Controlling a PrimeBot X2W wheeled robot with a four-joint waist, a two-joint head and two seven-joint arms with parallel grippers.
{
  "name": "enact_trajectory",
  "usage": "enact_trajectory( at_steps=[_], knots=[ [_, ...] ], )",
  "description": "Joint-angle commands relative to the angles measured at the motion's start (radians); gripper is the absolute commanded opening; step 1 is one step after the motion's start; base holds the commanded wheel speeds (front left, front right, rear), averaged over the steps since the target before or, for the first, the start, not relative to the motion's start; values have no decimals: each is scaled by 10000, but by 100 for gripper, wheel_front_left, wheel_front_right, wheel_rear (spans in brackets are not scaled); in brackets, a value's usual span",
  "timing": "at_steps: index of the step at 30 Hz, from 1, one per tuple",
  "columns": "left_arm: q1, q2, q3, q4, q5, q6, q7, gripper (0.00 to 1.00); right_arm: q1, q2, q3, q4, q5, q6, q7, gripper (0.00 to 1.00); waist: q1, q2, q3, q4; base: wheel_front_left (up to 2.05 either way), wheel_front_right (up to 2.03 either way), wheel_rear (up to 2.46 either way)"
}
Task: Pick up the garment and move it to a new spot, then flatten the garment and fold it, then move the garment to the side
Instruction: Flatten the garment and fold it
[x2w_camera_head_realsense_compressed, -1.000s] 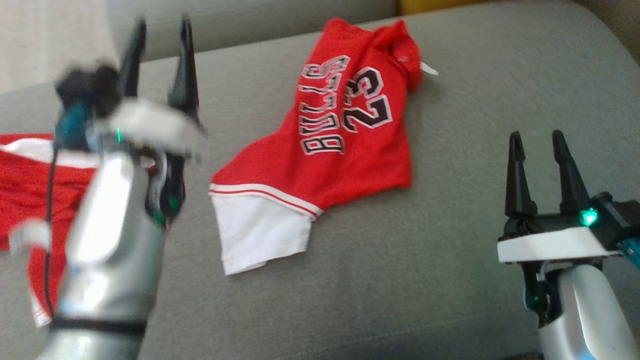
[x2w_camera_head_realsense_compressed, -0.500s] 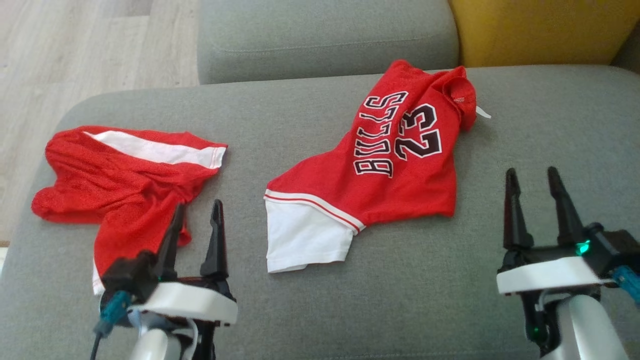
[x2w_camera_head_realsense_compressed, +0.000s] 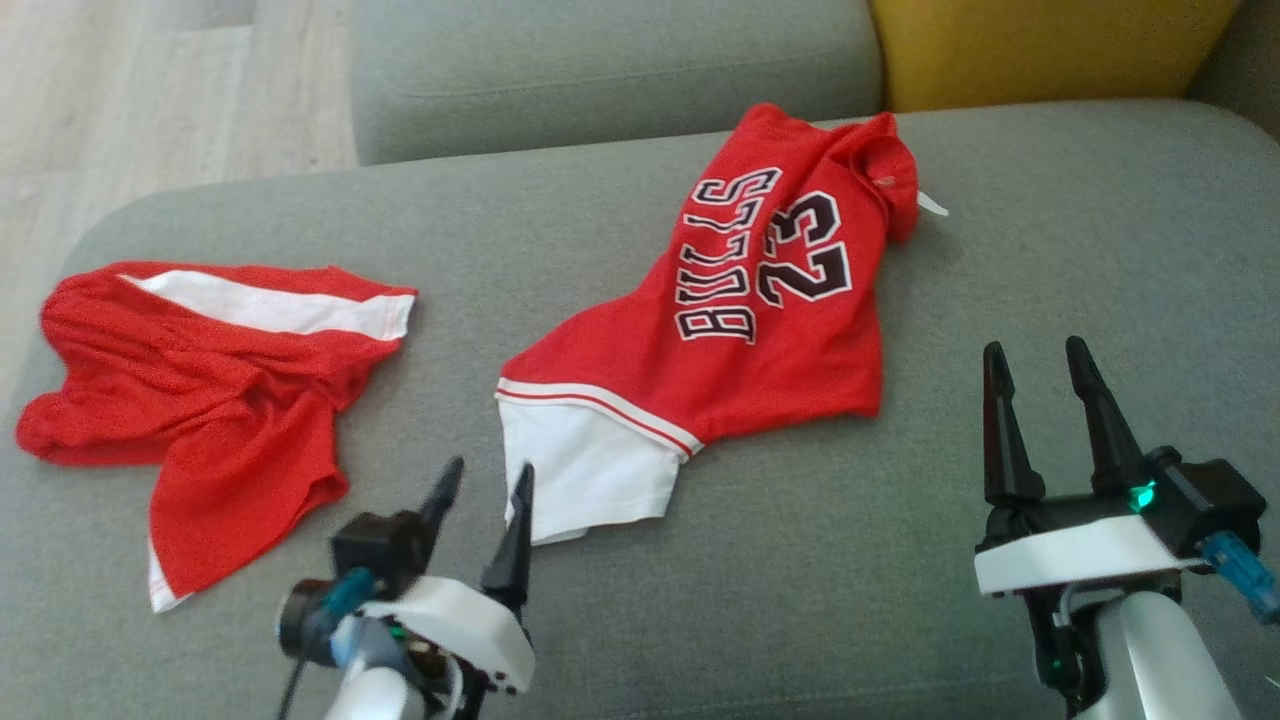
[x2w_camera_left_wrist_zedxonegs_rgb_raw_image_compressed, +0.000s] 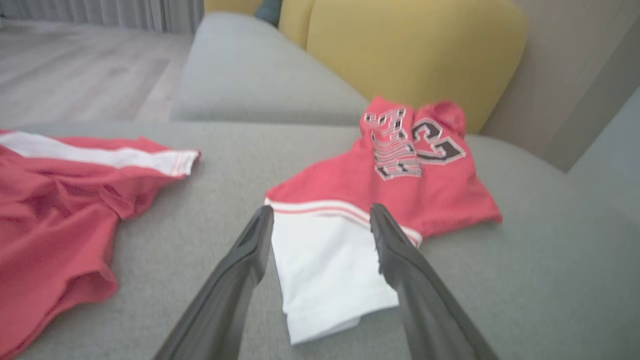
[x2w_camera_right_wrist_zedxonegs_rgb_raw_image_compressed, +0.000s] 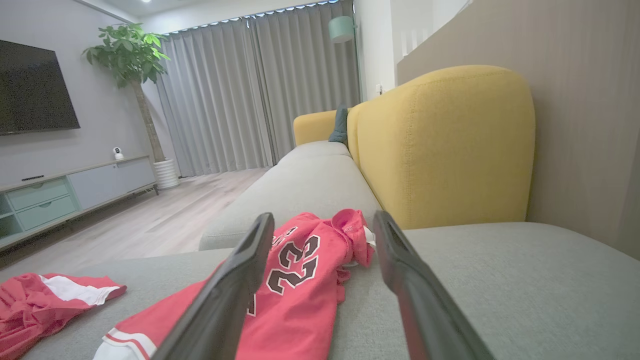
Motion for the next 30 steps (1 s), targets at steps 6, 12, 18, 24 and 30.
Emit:
enact_trajectory(
  at_steps=[6, 12, 18, 24, 30],
  knots=[
    [-1139, -22, -241, 1410, 414, 263, 1045, 100, -452, -45, 335, -410, 7, -7, 29, 100, 0, 0, 455, -581, 0, 0, 0],
    [-1683, 99, -263, 2638, 663, 693, 1679, 100, -645, -45, 457, -433, 58, -7, -9, 100, 0, 0, 816, -988, 0, 0, 0],
    [-2031, 174, -456, 3269, 716, 550, 2034, 40, -707, -45, 381, -400, 70, -7, -53, 100, 0, 0, 966, -1099, 0, 0, 0],
    [-2418, 70, -99, 3001, 215, 572, 718, 0, -755, -45, 209, -285, 70, -7, -100, 100, 0, 0, 882, -978, 0, 0, 0],
    [-2649, 93, 918, 1923, -36, 1401, -425, 0, -681, -45, 257, -129, 94, -7, -143, 100, 0, 0, 608, -640, 0, 0, 0]
  ],
)
